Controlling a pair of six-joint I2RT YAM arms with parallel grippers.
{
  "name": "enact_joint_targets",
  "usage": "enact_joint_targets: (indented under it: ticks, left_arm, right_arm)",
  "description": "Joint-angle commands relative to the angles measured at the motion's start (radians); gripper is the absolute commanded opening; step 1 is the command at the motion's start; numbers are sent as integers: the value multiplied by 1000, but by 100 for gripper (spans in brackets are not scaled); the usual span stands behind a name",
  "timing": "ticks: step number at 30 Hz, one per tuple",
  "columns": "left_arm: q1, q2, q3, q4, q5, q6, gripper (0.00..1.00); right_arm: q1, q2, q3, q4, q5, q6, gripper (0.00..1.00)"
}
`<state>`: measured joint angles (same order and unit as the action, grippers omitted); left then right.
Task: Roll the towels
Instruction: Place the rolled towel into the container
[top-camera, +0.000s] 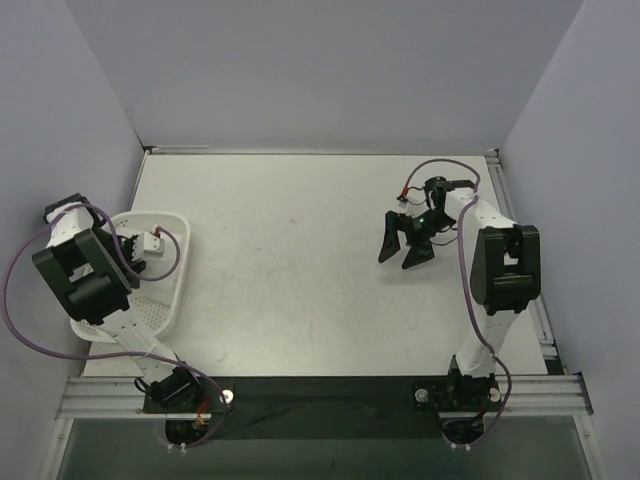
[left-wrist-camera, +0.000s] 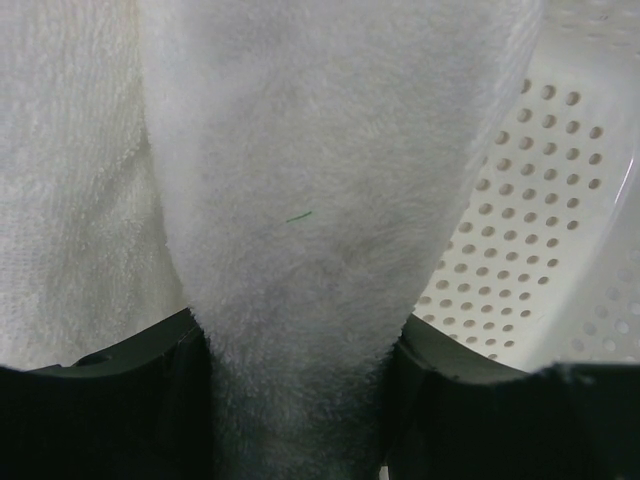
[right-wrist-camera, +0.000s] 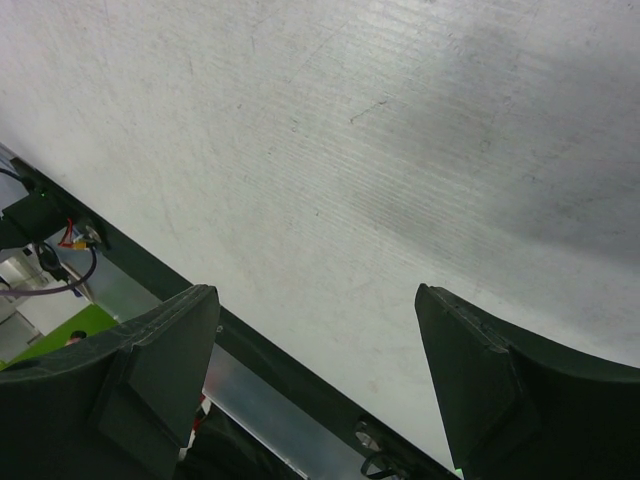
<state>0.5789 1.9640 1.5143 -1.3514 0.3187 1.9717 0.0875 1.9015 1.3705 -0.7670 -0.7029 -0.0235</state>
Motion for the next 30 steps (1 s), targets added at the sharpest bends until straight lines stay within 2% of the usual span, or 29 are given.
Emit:
enact_joint_targets:
  ticks: [1, 4, 9, 11, 13, 16, 19, 20, 26, 27, 29, 30]
  left_arm:
    - [-11, 58, 67, -224, 34, 457, 7]
    - [-25, 101, 81, -223, 10, 455, 11]
    - [-34, 108, 9, -163, -53, 466, 15]
    - [-40, 101, -29, -134, -79, 472, 20]
    - [-44, 101, -34, -111, -89, 469, 30]
    - [-44, 104, 16, -129, -61, 454, 33]
    - [-42, 88, 64, -137, -40, 454, 46]
    - [-42, 78, 73, -143, -32, 455, 53]
    - [-42, 12, 103, -203, -10, 469, 72]
    - [-39, 1, 100, -206, -12, 472, 80]
    - [-39, -25, 83, -209, -23, 478, 86]
    - [-40, -33, 77, -212, -26, 478, 97]
  right_arm:
    - [4, 24, 18, -54, 19, -15, 82]
    - [9, 28, 24, -60, 26, -18, 82]
    - [9, 34, 27, -64, 31, -21, 82]
    - [9, 36, 29, -66, 31, -23, 82]
    - [9, 36, 27, -68, 31, -23, 82]
    - [9, 30, 27, -68, 31, -24, 82]
    - [9, 28, 30, -69, 28, -24, 82]
    - [9, 30, 33, -69, 22, -23, 82]
    - [8, 22, 38, -74, 11, -23, 82]
    - [8, 21, 44, -72, 8, -21, 82]
    - [6, 22, 47, -75, 2, -21, 82]
    - [5, 22, 48, -77, -6, -20, 82]
